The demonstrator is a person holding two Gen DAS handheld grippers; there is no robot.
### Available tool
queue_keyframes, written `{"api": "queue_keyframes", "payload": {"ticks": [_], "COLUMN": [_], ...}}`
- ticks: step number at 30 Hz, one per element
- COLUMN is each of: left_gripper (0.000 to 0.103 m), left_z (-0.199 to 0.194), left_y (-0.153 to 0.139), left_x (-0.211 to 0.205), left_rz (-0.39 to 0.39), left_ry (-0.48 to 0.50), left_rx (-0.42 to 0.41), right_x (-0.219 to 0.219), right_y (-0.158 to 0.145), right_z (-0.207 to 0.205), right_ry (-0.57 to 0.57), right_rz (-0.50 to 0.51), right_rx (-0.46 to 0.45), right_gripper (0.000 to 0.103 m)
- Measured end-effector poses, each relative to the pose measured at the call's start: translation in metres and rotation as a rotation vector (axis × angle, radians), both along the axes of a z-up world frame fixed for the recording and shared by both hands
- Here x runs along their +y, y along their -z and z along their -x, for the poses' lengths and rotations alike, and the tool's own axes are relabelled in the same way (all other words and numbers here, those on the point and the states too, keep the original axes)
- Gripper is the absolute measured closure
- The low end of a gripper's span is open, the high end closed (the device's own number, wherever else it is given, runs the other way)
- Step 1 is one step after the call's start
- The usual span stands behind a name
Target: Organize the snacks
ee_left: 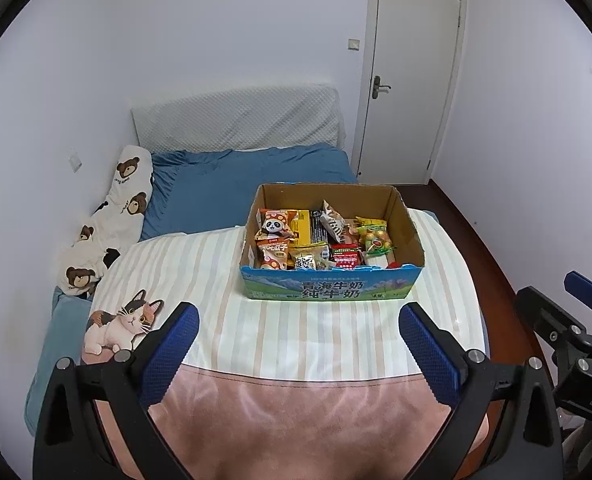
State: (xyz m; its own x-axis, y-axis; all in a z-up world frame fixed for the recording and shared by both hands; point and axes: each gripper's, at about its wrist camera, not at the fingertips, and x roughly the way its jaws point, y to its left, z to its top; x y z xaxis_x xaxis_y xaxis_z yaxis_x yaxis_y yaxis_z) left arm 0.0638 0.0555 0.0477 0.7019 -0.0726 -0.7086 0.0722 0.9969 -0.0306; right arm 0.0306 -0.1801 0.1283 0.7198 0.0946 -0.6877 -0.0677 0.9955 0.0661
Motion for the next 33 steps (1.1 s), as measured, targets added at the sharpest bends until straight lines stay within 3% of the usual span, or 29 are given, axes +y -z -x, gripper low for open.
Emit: {"api": "queue_keyframes", "payload": {"ticks": [11, 22, 33], "left_gripper": [0.000, 0.000, 0.000], "left_z": [-0.046, -0.093, -0.110], "left_y": [0.016, 0.035, 0.039], "left_x": [-0.003, -0.017, -0.024], "left_rz": [-0.028, -0.072, -0.070], "left_ry": [-0.016, -0.026, -0.022], "left_rx": [0.032, 0.063, 0.082], "right_x": [-0.010, -0.023, -0.022], "right_y": [0.012, 0.033, 0.044], "right_z": [-0.046, -0.100, -0.121], "right_ry": [0.065, 0.118, 0.119], "right_rz": [0.012, 0.009, 0.022], "right_rx": [-0.020, 0.031, 0.058], "right_gripper": [0.000, 0.000, 0.000]}}
